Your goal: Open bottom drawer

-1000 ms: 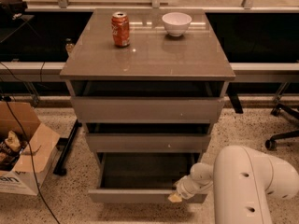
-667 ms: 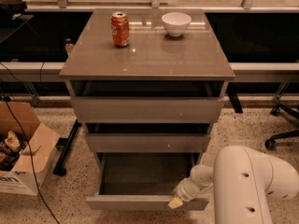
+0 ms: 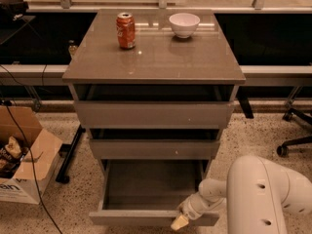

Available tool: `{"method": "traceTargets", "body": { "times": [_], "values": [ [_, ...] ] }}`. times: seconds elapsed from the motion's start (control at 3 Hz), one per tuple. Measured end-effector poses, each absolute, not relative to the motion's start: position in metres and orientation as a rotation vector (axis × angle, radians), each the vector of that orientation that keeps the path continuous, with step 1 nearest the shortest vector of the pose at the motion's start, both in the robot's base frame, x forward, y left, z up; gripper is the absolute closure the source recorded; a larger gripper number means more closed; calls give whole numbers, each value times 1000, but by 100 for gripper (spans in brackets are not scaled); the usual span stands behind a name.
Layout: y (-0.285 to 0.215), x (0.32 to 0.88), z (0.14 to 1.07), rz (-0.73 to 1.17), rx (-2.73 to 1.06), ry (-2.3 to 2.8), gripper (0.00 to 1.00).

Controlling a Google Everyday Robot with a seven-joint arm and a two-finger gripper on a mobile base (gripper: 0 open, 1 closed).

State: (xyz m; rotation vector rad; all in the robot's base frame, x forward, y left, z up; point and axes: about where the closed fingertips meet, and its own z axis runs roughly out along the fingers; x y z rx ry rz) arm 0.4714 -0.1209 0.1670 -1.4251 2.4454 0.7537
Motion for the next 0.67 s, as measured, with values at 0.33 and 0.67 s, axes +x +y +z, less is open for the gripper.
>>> {"method": "traceTargets", "body": {
  "times": [0.33, 0.67],
  "values": [
    [-122, 446, 160, 834, -1414, 2490, 0],
    [-122, 446, 161, 834, -1414, 2490, 0]
  ]
}}
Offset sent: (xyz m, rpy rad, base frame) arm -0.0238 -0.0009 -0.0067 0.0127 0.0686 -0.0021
